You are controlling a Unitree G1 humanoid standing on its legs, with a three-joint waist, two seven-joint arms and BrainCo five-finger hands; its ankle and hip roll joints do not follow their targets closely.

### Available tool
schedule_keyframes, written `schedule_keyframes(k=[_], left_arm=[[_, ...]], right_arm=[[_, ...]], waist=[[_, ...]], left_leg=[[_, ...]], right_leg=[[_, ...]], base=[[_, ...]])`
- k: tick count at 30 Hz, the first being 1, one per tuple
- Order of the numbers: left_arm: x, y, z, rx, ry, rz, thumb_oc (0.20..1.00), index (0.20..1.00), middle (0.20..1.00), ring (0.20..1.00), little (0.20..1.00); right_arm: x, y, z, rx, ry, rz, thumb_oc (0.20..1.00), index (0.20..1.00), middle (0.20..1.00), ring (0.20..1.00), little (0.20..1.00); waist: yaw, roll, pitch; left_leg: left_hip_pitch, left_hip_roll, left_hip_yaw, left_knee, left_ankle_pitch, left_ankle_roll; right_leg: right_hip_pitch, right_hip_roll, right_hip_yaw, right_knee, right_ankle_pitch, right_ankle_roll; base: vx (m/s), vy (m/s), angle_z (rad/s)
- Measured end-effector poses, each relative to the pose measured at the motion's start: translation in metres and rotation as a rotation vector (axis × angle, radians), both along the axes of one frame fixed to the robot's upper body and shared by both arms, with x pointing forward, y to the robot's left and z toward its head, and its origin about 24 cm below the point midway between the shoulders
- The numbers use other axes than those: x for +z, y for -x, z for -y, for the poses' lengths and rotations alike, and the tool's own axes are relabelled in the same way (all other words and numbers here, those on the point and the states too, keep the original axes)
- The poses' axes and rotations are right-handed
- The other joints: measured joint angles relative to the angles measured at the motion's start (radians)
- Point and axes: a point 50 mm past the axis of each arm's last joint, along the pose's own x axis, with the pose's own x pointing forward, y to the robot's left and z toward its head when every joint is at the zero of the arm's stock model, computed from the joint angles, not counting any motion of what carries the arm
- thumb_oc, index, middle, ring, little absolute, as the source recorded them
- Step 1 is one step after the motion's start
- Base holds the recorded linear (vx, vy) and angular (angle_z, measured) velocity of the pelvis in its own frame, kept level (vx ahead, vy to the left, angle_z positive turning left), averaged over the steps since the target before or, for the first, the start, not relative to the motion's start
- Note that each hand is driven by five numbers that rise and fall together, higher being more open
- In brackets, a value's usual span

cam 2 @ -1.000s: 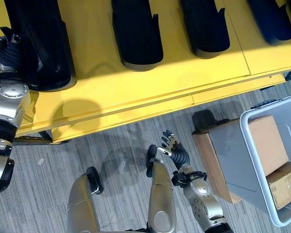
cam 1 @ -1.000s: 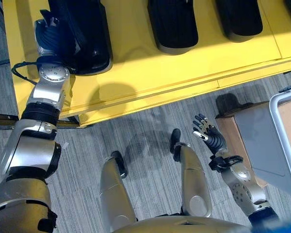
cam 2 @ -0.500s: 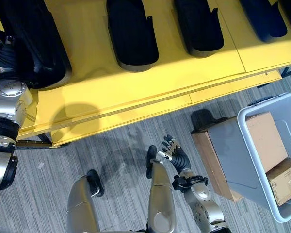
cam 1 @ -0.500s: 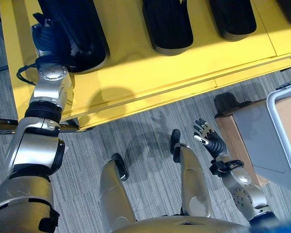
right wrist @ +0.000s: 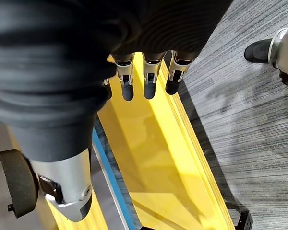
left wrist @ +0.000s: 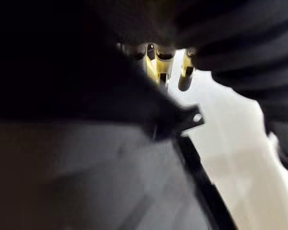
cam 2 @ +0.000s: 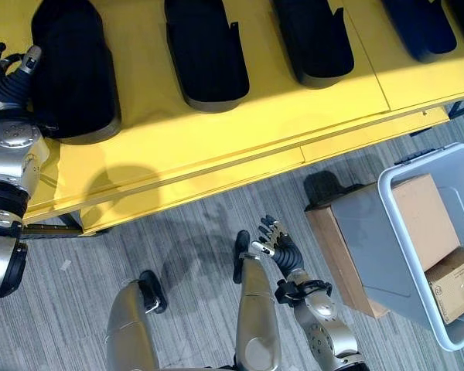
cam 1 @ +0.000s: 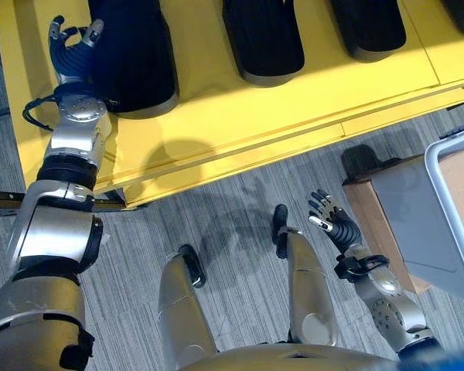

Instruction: Move parts from the plastic box to the shelf.

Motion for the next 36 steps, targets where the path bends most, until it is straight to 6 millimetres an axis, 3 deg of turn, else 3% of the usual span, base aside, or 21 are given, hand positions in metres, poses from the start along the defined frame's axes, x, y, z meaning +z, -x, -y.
schedule_keyframes(k=[17, 23, 25, 31, 32, 34, 36], left_arm=[[-0.007, 0.005, -0.010, 0.017, 0.029, -0.008, 1.000, 1.000, 1.000, 1.000, 1.000], [-0.006, 0.011, -0.017, 0.020, 0.025, 0.005, 1.000, 1.000, 1.000, 1.000, 1.000], [0.000, 0.015, -0.019, 0.014, 0.000, 0.026, 1.000, 1.000, 1.000, 1.000, 1.000], [0.048, 0.048, -0.020, -0.033, -0.191, 0.206, 1.000, 1.000, 1.000, 1.000, 1.000], [0.039, 0.065, -0.012, -0.084, -0.263, 0.237, 1.000, 1.000, 1.000, 1.000, 1.000], [-0.007, 0.098, -0.007, -0.106, -0.401, 0.165, 1.000, 1.000, 1.000, 1.000, 1.000], [-0.023, 0.103, -0.007, -0.088, -0.475, 0.108, 1.000, 1.000, 1.000, 1.000, 1.000]], right_arm=[[0.002, -0.001, 0.002, 0.012, -0.001, 0.008, 1.000, 1.000, 1.000, 1.000, 1.000], [0.000, -0.002, 0.003, 0.010, 0.006, -0.001, 1.000, 1.000, 1.000, 1.000, 1.000], [0.000, -0.001, 0.006, 0.013, 0.024, -0.002, 1.000, 1.000, 1.000, 1.000, 1.000], [-0.003, -0.002, 0.014, 0.005, 0.050, -0.016, 1.000, 1.000, 1.000, 1.000, 1.000], [-0.004, -0.001, 0.017, -0.007, 0.052, -0.024, 1.000, 1.000, 1.000, 1.000, 1.000], [-0.006, 0.002, 0.030, -0.051, 0.063, -0.027, 1.000, 1.000, 1.000, 1.000, 1.000], [-0.004, 0.002, 0.034, -0.063, 0.064, -0.019, 1.000, 1.000, 1.000, 1.000, 1.000]], waist=[[0.015, 0.018, -0.001], [0.042, 0.030, 0.001], [0.044, 0.041, 0.001], [0.067, 0.060, -0.002], [0.069, 0.063, -0.001], [0.090, 0.064, 0.000], [0.112, 0.064, 0.000]], left_leg=[[0.031, -0.004, -0.002, -0.023, 0.004, -0.004], [0.103, -0.008, -0.017, -0.071, 0.021, -0.029], [0.131, -0.009, -0.020, -0.093, 0.026, -0.034], [0.181, -0.015, -0.025, -0.126, 0.034, -0.039], [0.182, -0.020, -0.027, -0.126, 0.035, -0.039], [0.186, -0.020, -0.025, -0.128, 0.033, -0.042], [0.175, -0.021, -0.032, -0.119, 0.032, -0.043]], right_leg=[[0.003, -0.010, -0.002, 0.050, -0.027, -0.011], [0.061, -0.010, -0.019, 0.058, -0.062, -0.025], [0.094, -0.009, -0.031, 0.042, -0.064, -0.025], [0.131, -0.018, -0.038, 0.067, -0.087, -0.022], [0.131, -0.023, -0.038, 0.075, -0.093, -0.022], [0.129, -0.021, -0.040, 0.068, -0.097, -0.024], [0.129, -0.021, -0.042, 0.067, -0.097, -0.024]], base=[[0.00, -0.002, 0.01], [0.02, -0.008, 0.08], [0.01, -0.015, 0.07], [0.01, -0.018, 0.08], [0.00, -0.024, 0.06], [0.00, -0.002, -0.02], [-0.01, -0.005, 0.02]])
